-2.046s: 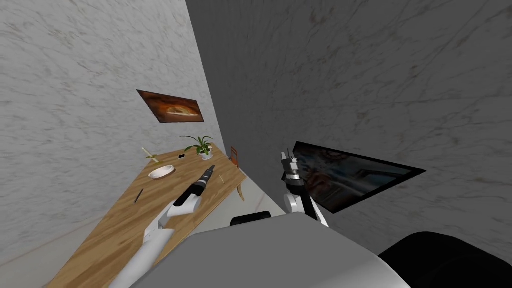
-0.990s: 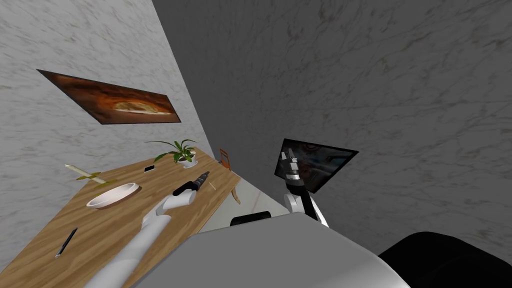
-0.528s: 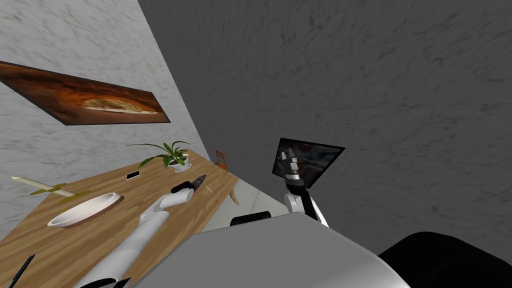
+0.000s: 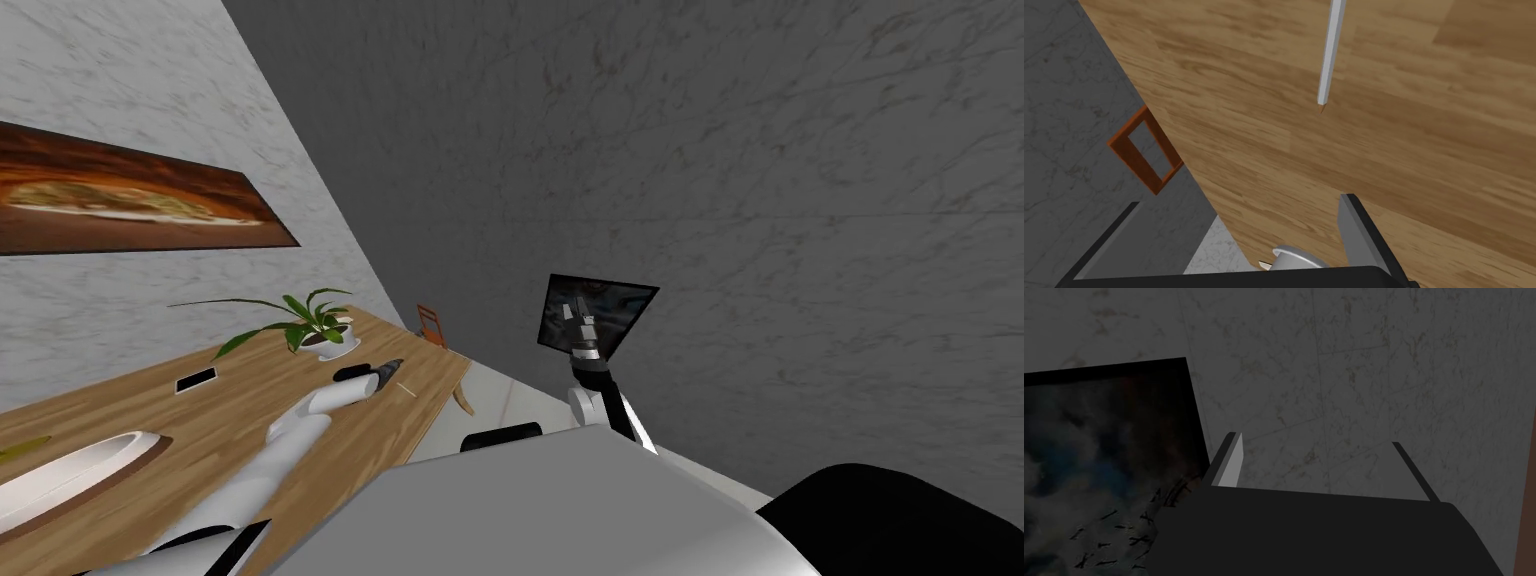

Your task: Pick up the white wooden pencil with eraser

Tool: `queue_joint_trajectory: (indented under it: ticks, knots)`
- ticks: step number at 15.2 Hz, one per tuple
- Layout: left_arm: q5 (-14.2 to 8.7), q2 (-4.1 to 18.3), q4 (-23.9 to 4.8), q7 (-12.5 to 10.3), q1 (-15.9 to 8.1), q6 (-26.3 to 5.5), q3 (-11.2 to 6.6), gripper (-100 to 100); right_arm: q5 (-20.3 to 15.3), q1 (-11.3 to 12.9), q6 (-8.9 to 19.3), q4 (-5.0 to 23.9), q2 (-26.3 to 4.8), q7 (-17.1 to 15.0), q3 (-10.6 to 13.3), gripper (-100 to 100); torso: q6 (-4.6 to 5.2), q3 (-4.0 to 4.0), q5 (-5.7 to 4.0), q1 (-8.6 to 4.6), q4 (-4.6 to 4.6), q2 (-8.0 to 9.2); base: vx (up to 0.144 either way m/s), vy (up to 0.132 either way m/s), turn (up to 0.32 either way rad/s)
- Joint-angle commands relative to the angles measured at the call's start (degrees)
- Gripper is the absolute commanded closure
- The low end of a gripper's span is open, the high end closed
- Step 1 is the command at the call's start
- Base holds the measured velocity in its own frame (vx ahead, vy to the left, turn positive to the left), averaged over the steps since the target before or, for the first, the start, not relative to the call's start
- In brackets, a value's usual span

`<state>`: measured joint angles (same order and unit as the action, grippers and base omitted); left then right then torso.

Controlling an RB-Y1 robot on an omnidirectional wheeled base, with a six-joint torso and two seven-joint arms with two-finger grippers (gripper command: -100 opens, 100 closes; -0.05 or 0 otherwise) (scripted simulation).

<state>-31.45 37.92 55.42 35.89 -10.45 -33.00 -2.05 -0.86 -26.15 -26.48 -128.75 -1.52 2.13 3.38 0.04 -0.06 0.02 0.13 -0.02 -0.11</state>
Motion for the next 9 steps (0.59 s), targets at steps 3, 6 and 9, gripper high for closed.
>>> queue_joint_trajectory:
  ticks: [3,6,9]
  knots:
    - [-2.7,1.5,-5.3,2.8,-2.9,-4.9,0.20,-100,0.0,0.0,0.0,0.0,0.0,0.0,0.0,0,-0.06,-0.01,0.01,-0.01,-0.01,-0.01,-0.003,0.025,-0.137]
    - [-4.3,2.3,-9.6,4.3,-4.3,-7.5,0.29,-100,0.0,0.0,0.0,0.0,0.0,0.0,0.0,0,0.01,-0.01,0.00,0.00,0.00,-0.01,-0.003,0.033,-0.227]
    - [-5.7,3.0,-12.7,5.7,-5.7,-9.9,0.39,-100,0.0,0.0,0.0,0.0,0.0,0.0,0.0,0,-0.02,-0.01,0.00,0.00,-0.01,-0.01,-0.003,0.028,-0.128]
